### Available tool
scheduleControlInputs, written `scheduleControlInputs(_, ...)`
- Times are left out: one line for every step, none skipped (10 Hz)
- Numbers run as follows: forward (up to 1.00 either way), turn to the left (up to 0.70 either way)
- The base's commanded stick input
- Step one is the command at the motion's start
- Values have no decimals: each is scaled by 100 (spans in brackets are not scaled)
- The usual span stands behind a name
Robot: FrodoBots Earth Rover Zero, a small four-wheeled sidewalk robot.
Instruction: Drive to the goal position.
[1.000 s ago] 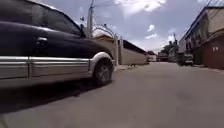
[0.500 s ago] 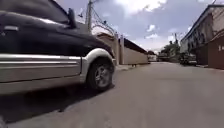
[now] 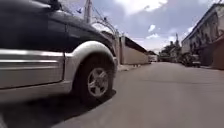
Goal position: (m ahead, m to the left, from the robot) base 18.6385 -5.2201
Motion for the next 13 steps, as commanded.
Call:
scheduleControlInputs(0,-100)
scheduleControlInputs(0,-100)
scheduleControlInputs(0,-100)
scheduleControlInputs(0,-100)
scheduleControlInputs(0,-100)
scheduleControlInputs(0,-100)
scheduleControlInputs(0,-100)
scheduleControlInputs(0,-100)
scheduleControlInputs(0,-100)
scheduleControlInputs(0,-100)
scheduleControlInputs(0,-100)
scheduleControlInputs(0,-100)
scheduleControlInputs(0,-83)
